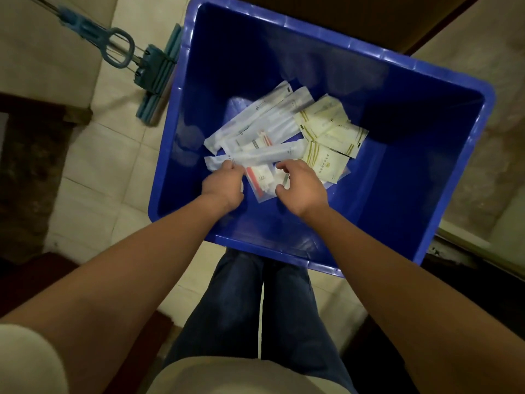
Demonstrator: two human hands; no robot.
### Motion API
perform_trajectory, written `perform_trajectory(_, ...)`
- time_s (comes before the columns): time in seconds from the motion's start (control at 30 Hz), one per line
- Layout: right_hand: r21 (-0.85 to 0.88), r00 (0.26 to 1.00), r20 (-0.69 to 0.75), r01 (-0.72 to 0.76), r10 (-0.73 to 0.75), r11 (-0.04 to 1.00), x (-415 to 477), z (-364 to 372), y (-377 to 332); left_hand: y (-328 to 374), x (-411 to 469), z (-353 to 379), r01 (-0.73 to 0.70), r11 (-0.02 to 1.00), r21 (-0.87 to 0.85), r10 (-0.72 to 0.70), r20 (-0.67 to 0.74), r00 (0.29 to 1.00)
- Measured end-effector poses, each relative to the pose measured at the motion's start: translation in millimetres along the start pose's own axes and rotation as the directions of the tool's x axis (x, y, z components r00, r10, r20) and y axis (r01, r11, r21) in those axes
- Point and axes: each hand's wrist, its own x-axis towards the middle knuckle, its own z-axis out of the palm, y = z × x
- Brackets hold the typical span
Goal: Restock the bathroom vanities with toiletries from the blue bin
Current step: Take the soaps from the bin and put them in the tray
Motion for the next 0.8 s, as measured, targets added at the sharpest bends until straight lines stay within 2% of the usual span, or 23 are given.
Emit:
perform_trajectory(0.13, -0.002, 1.000, -0.005, 0.001, -0.001, 1.000, 2, 4, 3, 3, 3, 4, 0.018, 0.996, 0.087, -0.018, -0.001, 1.000)
perform_trajectory(0.3, 0.025, 0.996, -0.084, 0.002, 0.000, 1.000, 5, 8, 7, 7, 7, 6, 0.036, 0.978, 0.204, -0.031, -0.029, 0.999)
perform_trajectory(0.5, -0.006, 0.986, -0.165, -0.024, 0.022, 1.000, 8, 7, 16, 12, 12, 10, 0.047, 0.969, 0.244, -0.039, -0.036, 0.999)
perform_trajectory(0.63, -0.055, 0.987, -0.156, -0.038, 0.029, 0.998, 12, 0, 19, 10, 13, 10, 0.037, 0.989, 0.140, -0.031, -0.040, 0.999)
perform_trajectory(0.8, -0.070, 0.992, -0.124, -0.033, 0.024, 0.997, 20, -6, 20, 13, 14, 11, -0.008, 0.989, -0.145, -0.009, -0.122, 0.993)
